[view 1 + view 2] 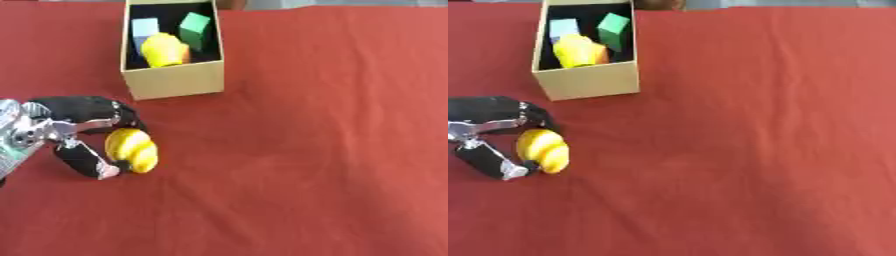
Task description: Pick up objects on the table and place them in the box.
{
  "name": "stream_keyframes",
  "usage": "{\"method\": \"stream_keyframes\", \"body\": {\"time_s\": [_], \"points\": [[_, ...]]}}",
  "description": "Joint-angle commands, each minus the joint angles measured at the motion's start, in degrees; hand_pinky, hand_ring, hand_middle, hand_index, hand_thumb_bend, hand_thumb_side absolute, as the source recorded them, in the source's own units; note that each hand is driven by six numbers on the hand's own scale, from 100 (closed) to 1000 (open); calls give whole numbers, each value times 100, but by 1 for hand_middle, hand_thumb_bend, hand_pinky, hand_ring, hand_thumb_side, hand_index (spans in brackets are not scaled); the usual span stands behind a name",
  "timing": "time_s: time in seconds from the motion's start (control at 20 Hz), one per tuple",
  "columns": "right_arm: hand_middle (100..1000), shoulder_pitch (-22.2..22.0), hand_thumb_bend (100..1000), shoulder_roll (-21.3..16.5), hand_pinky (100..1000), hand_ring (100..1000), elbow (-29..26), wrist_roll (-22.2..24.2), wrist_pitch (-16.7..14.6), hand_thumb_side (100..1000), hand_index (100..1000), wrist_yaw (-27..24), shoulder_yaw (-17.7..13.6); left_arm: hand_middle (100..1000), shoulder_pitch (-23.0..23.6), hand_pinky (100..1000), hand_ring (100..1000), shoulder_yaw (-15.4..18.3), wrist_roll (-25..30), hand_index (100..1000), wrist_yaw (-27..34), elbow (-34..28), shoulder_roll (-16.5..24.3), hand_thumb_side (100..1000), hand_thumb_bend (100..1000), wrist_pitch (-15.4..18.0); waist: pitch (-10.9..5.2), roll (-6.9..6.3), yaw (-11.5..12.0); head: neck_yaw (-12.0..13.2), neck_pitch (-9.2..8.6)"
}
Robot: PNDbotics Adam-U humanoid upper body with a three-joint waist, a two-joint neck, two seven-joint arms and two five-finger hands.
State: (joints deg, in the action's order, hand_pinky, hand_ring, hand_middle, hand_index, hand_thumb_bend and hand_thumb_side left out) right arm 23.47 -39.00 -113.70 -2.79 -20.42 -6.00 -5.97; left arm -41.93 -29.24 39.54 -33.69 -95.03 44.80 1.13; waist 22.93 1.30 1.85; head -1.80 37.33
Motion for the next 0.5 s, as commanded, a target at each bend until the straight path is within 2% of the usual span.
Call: {"method": "stream_keyframes", "body": {"time_s": [0.05,0.4,0.5], "points": [[665,23,100,-91,933,973,-89,14,-8,816,820,-24,-63,715,-35,740,740,73,-125,801,-81,-196,98,189,100,-37,-100,2,-2,0,-3],[664,-21,100,-108,933,974,-89,-1,-4,815,821,-9,-80,692,-26,714,716,387,-184,782,-1,-1056,302,197,100,-262,-117,-9,25,-39,-5],[665,-36,100,-118,933,973,-89,-5,-4,814,821,-4,-86,690,-57,714,715,528,-186,780,9,-1352,381,172,100,-338,-128,-12,37,-59,-5]]}}
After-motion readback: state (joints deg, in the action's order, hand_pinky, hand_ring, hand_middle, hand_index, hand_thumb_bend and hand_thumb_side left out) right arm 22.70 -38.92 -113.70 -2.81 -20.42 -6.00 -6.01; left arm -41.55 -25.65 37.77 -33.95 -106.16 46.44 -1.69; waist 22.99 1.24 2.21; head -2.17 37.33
